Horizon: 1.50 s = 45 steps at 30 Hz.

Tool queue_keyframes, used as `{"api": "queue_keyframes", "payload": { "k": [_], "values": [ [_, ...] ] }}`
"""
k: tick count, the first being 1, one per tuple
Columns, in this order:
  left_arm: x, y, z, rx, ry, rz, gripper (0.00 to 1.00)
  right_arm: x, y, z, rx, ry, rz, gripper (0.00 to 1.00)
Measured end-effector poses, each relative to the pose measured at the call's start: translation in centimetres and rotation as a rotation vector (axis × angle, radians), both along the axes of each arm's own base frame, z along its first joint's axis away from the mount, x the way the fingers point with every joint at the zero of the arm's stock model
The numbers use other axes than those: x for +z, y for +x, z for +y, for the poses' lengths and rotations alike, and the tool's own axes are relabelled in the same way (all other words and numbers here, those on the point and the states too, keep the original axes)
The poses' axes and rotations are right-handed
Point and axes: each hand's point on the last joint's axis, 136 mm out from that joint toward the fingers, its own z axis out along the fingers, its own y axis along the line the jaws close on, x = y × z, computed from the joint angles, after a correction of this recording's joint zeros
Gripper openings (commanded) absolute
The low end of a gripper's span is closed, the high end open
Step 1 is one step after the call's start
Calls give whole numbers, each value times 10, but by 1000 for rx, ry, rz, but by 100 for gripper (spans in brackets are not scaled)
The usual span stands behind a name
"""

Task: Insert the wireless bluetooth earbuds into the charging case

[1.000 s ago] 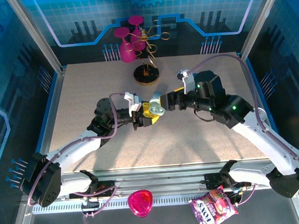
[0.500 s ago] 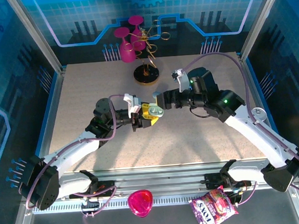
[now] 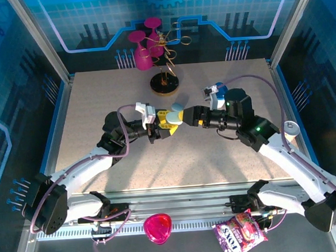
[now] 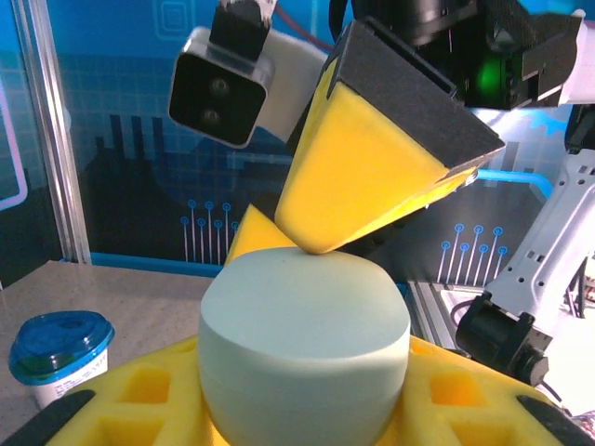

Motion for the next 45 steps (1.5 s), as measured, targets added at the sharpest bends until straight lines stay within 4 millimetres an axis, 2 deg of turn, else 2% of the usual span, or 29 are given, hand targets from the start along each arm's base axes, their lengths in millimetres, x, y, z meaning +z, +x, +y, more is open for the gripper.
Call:
{"api": "queue_keyframes", "payload": {
  "k": [6,12,16,18,21,23,25,28,32,37,41,45],
  "values": [
    [7,4,1,21,-29,-37,32,8,-5,14,52,157,94,62],
    [9,10,1,48,-39,-48,32,15,-5,27,100,258,161,42],
    [10,11,2,59,-42,-62,33,19,-5,29,104,293,180,25],
    [11,12,3,64,-45,-73,34,20,-5,29,101,303,186,21],
    [9,12,3,66,-42,-77,45,19,-5,29,100,305,193,21],
    [7,12,3,71,-38,-80,65,16,-5,29,99,299,196,21],
    [4,13,4,78,-32,-73,76,12,-4,27,92,291,198,19],
    [-5,12,6,95,-13,-55,87,-1,1,18,58,275,200,19],
    [-28,12,13,142,40,-24,98,-25,18,-1,-27,228,201,18],
    [-73,16,21,208,147,60,99,-62,41,-23,-142,116,191,18],
    [-104,19,27,248,232,115,99,-113,59,-34,-214,7,240,18],
    [-122,19,30,263,298,143,99,-170,71,-42,-263,-90,327,18]
  ]
}}
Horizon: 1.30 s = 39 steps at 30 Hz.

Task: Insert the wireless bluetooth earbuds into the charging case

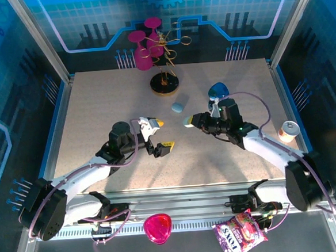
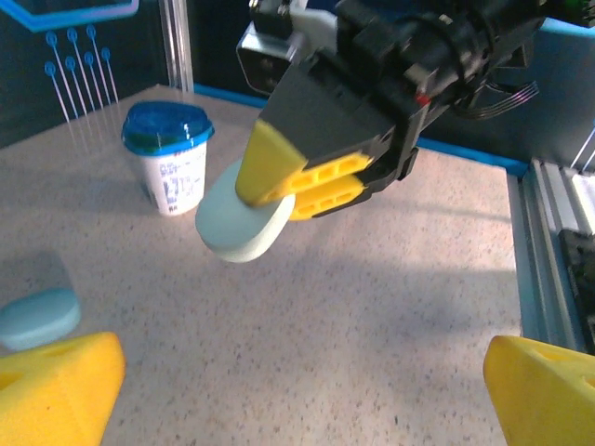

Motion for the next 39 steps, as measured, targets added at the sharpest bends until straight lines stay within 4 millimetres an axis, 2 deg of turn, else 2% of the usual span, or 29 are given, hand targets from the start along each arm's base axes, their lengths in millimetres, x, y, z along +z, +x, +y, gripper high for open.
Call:
{"api": "queue_keyframes", "payload": {
  "k": [4,12,16,18,22,25,29,35,39],
  "values": [
    [-13,-2,2,-2,42,25,99,-45,8,-6,-24,-72,71,19],
    [-35,-5,4,-11,102,78,99,-115,19,-14,-38,-158,174,23],
    [-36,-5,4,-11,106,78,99,-115,28,-12,-24,-154,140,30],
    [-36,-4,4,-4,105,79,99,-115,28,-12,-22,-160,134,39],
    [-34,3,9,36,85,88,99,-118,28,-19,-31,-208,128,64],
    [-36,16,23,121,66,111,99,-110,26,-27,-39,-253,103,80],
    [-33,39,55,303,50,111,99,-77,27,-43,-56,-330,-7,95],
    [-33,68,129,664,54,58,99,-24,29,-79,-83,-539,-249,100],
    [-40,78,176,865,84,41,99,0,37,-112,-143,-687,-386,100]
  ]
}}
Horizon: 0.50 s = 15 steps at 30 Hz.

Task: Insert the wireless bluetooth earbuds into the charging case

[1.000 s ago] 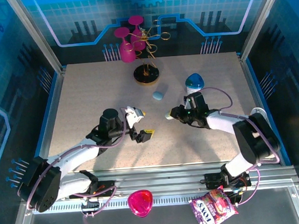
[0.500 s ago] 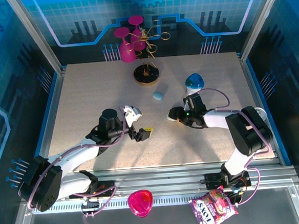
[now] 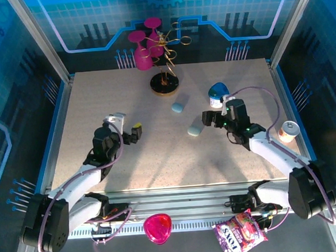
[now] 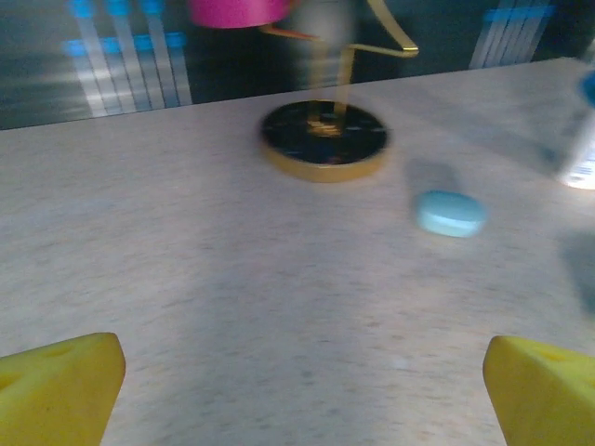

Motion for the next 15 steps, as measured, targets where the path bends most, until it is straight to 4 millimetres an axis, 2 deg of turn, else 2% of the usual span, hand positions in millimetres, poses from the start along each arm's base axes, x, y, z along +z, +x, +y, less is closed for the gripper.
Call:
{"api": "queue_keyframes", "payload": {
  "k": [3,7,10,15],
  "values": [
    [-7,6,26,102,19,-11,99,-3,6,-32,-54,-101,-64,100],
    [-39,14,53,196,37,30,99,-26,10,-66,-98,-217,-68,100],
    [-59,18,62,225,46,66,99,-38,17,-76,-90,-280,-99,100],
    [-75,31,81,273,17,74,99,-58,29,-85,-82,-305,-140,100]
  ]
}}
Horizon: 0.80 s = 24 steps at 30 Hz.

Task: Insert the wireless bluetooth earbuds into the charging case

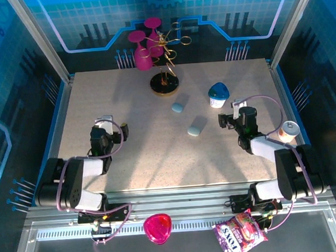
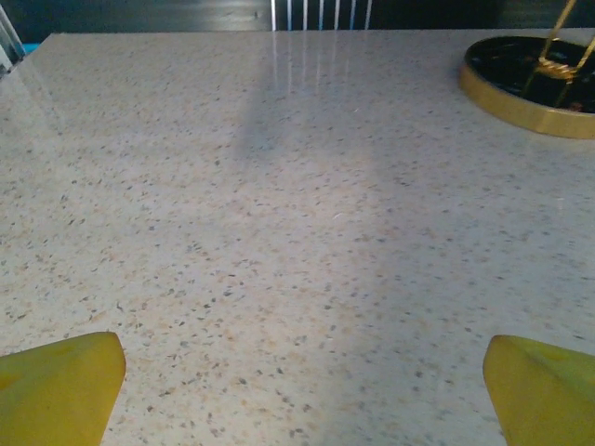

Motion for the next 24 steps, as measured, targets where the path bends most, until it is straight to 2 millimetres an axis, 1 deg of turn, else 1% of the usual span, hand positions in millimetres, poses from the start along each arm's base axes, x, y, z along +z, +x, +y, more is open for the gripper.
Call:
{"api": "queue_keyframes", "payload": {
  "k": [2,4,7,8,10,14,24],
  "values": [
    [-10,4,1,3,-10,14,99,-6,4,2,18,1,-19,100],
    [-13,6,0,-2,-13,26,99,-11,6,6,40,9,-42,100],
    [-3,17,0,-2,-21,4,99,-22,5,8,62,24,-43,100],
    [2,20,0,-1,-22,-8,99,-23,5,6,62,28,-49,100],
    [7,24,2,4,-26,-22,99,-20,6,4,61,33,-64,100],
    [6,24,3,8,-30,-17,99,-10,10,6,72,40,-110,100],
    [6,24,2,2,-32,-15,99,-6,12,7,79,43,-124,100]
  ]
}}
